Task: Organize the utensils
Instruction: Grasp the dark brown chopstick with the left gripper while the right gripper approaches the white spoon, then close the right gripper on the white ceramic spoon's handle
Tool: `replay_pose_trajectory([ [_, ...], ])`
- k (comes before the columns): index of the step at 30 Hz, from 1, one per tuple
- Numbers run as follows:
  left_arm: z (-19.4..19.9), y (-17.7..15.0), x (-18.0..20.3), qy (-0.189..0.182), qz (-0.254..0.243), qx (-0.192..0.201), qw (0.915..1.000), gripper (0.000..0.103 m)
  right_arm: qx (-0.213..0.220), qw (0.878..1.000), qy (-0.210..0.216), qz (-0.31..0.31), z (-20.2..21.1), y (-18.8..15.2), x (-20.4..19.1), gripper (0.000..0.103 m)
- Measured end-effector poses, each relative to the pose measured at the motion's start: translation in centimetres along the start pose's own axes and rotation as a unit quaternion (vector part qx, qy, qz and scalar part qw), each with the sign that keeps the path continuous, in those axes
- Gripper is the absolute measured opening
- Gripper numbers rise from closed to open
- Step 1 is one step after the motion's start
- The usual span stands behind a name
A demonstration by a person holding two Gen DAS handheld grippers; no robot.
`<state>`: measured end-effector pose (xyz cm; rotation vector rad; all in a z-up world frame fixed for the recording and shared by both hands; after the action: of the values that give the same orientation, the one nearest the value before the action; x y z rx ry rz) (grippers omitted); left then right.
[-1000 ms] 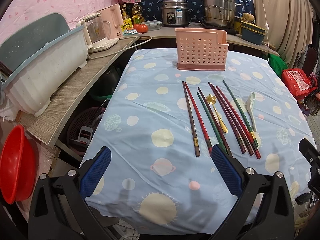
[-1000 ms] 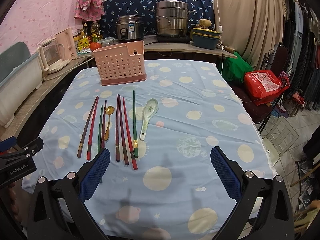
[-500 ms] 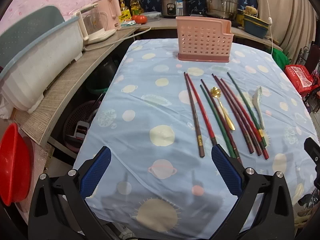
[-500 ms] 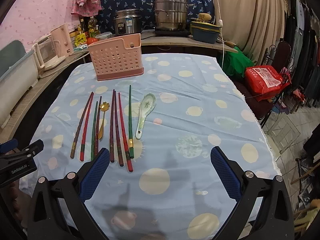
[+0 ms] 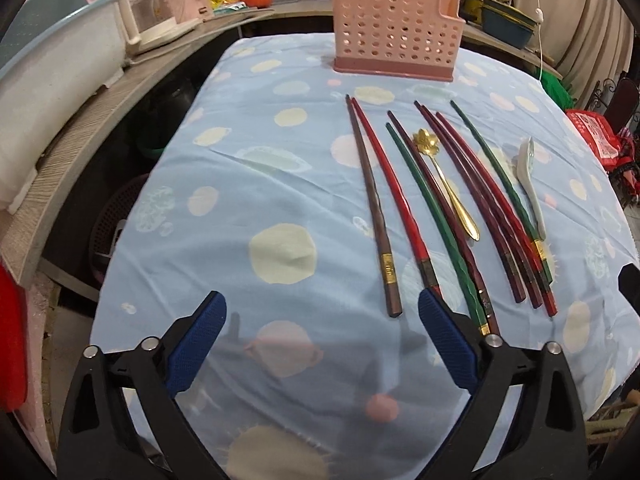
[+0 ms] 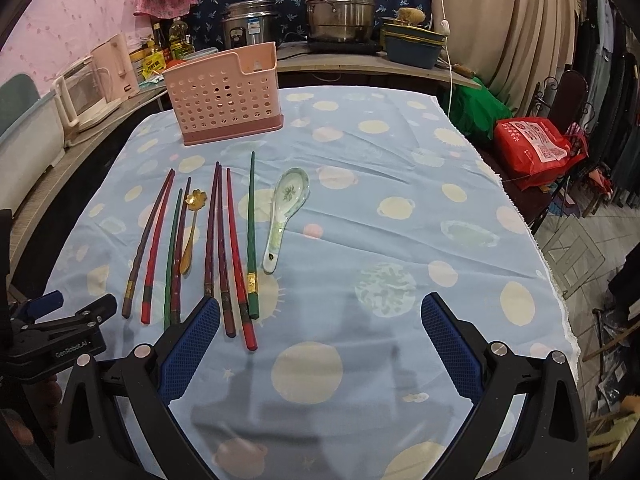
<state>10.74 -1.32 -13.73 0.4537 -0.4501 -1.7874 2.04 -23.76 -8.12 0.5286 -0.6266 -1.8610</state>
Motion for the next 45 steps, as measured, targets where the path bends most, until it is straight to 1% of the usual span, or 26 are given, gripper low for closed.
replay_pose_trajectory([
  [1,-0.4,0.0,0.2,-0.003,-0.002,-0.003,1.0,0.084,-0.001,1.0,0.0,-0.001,-0.2,0.0,0.0,0.097],
  [5,-1.8,0.2,0.6,-0.012,-0.004,-0.013,0.9998,0.076,-0.006,1.0,0.002,-0.004,-0.7,0.2,0.2,0.097],
  [6,-2.0,0.3,0.6,-0.014,-0.004,-0.015,0.9998,0.072,-0.007,1.0,0.003,-0.005,-0.8,0.2,0.2,0.097],
  [11,-2.7,0.8,0.7,-0.02,-0.006,-0.015,0.9997,0.064,-0.013,1.0,0.006,-0.004,-1.6,0.3,0.1,0.097],
  [12,-2.7,0.9,0.8,-0.022,-0.008,-0.014,0.9996,0.062,-0.014,1.0,0.007,-0.004,-1.8,0.3,0.0,0.097],
  [14,-2.7,1.0,1.1,-0.027,-0.012,-0.011,0.9995,0.054,-0.016,1.0,0.007,-0.003,-2.1,0.3,-0.1,0.097],
  [16,-2.6,1.1,1.3,-0.032,-0.017,-0.008,0.9993,0.042,-0.017,1.0,0.007,-0.001,-2.4,0.4,-0.2,0.097],
  [17,-2.6,1.1,1.3,-0.036,-0.018,-0.008,0.9992,0.039,-0.018,1.0,0.008,-0.001,-2.5,0.5,-0.3,0.097],
  [19,-2.5,1.2,1.4,-0.043,-0.017,-0.008,0.9989,0.027,-0.018,1.0,0.009,-0.002,-2.9,0.7,-0.4,0.097],
  [20,-2.5,1.2,1.3,-0.047,-0.015,-0.008,0.9987,0.023,-0.018,1.0,0.009,-0.002,-3.1,0.9,-0.4,0.097],
  [21,-2.4,1.2,1.2,-0.053,-0.011,-0.009,0.9985,0.015,-0.017,1.0,0.01,-0.003,-3.3,1.0,-0.5,0.097],
  [22,-2.5,1.3,1.2,-0.057,-0.008,-0.01,0.9983,0.01,-0.017,1.0,0.011,-0.004,-3.6,1.1,-0.5,0.097],
  [24,-2.5,1.3,0.9,-0.062,-0.002,-0.012,0.998,0.007,-0.018,1.0,0.015,-0.006,-4.0,1.4,-0.6,0.093],
  [26,-2.6,1.3,0.8,-0.067,0.002,-0.014,0.9977,0.007,-0.022,0.999,0.023,-0.012,-4.7,1.8,-0.7,0.085],
  [27,-2.6,1.4,0.8,-0.068,0.002,-0.014,0.9976,0.007,-0.023,0.999,0.027,-0.016,-5.0,2.0,-0.8,0.082],
  [29,-2.7,1.4,0.9,-0.065,-0.001,-0.014,0.9978,0.007,-0.025,0.999,0.034,-0.023,-5.7,2.5,-0.8,0.07],
  [31,-2.7,1.3,0.9,-0.063,-0.003,-0.014,0.9979,0.007,-0.03,0.998,0.044,-0.031,-6.4,2.8,-0.9,0.062],
  [34,-2.7,1.3,0.9,-0.063,-0.004,-0.014,0.9979,0.007,-0.035,0.998,0.05,-0.035,-7.3,3.2,-1.2,0.058],
  [37,-2.7,1.3,0.9,-0.061,-0.006,-0.014,0.998,0.007,-0.044,0.996,0.063,-0.038,-8.4,3.4,-1.7,0.046],
  [39,-2.7,1.3,0.9,-0.06,-0.006,-0.013,0.9981,0.007,-0.05,0.996,0.068,-0.039,-9.0,3.3,-1.9,0.042],
  [41,-2.7,1.3,0.9,-0.061,-0.006,-0.014,0.998,0.007,-0.057,0.995,0.072,-0.041,-9.7,3.3,-2.1,0.034],
  [43,-2.7,1.4,0.9,-0.062,-0.006,-0.014,0.998,0.007,-0.063,0.994,0.079,-0.046,-10.3,3.2,-2.3,0.03],
  [45,-2.8,1.4,0.9,-0.062,-0.007,-0.014,0.9979,0.007,-0.063,0.993,0.087,-0.053,-10.5,3.3,-2.3,0.029],
])
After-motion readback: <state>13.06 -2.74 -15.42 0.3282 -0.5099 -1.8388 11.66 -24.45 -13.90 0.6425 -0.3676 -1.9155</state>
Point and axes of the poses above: each gripper's, at about its wrist camera, not at the fingertips, and z roughly against the way its jaws point, x to its right, y to its top, the point moved 8 cm from there along -z, roughly the way its jaws point, and after that the axes turned 5 degrees about -z, right-handed, at the moved point
